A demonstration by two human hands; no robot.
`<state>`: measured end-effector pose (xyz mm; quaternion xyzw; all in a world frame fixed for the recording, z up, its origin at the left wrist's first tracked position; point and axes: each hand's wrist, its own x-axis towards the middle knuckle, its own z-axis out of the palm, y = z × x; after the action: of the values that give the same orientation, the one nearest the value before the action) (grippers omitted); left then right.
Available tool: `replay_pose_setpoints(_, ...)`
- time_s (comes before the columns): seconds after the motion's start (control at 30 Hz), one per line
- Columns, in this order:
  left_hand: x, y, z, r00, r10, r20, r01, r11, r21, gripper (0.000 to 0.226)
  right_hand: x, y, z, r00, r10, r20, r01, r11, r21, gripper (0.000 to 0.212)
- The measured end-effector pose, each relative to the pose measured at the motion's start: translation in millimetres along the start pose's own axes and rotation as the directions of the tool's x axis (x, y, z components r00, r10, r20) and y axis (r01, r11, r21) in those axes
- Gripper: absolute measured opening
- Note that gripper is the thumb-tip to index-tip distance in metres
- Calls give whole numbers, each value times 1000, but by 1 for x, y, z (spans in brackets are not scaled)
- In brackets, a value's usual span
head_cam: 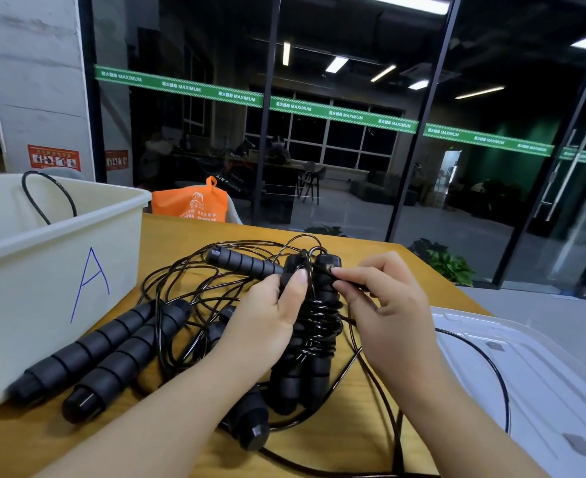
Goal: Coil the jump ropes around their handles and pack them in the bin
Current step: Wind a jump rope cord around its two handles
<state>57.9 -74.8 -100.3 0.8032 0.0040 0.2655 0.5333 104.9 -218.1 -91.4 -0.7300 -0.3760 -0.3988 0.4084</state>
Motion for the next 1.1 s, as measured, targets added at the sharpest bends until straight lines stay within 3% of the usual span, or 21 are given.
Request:
replay_pose_setpoints(0.2,0,4,2,999,38,-32,-37,999,14,46,0,-9,8,993,-105,48,108,992,-67,23)
replay_pose_setpoints(0.37,2,5,3,989,-81,-125,73,995,-64,54,-1,-4,-2,970,38,238,-54,996,65,29)
replay_pose_setpoints(0.43,5,4,-1,970,-163,-180,145,984,-108,63,2,-3,-9,968,68,243,-90,993,79,22)
replay_pose_setpoints(0.5,6,4,-2,963,-195,-188,176,978,-113,68,4,-3,-15,958,132,254,-161,982,96,31)
replay_pose_setpoints(0.7,3,5,-2,985,-134,-107,120,984,-132,61,2,-12,-10,955,252,156,-287,916,279,27)
replay_pose_setpoints(0.9,0,8,0,999,10,-49,-15,993,-117,54,-3,-17,0,991,129,44,-135,973,187,19)
replay_pose_setpoints(1.03,-4,10,5,999,45,-15,-46,991,-125,37,-3,-13,6,999,-11,-35,12,999,44,11)
replay_pose_setpoints(1.1,-5,11,6,998,54,-13,-55,986,-160,39,-2,-12,7,996,-60,-62,60,998,-2,11)
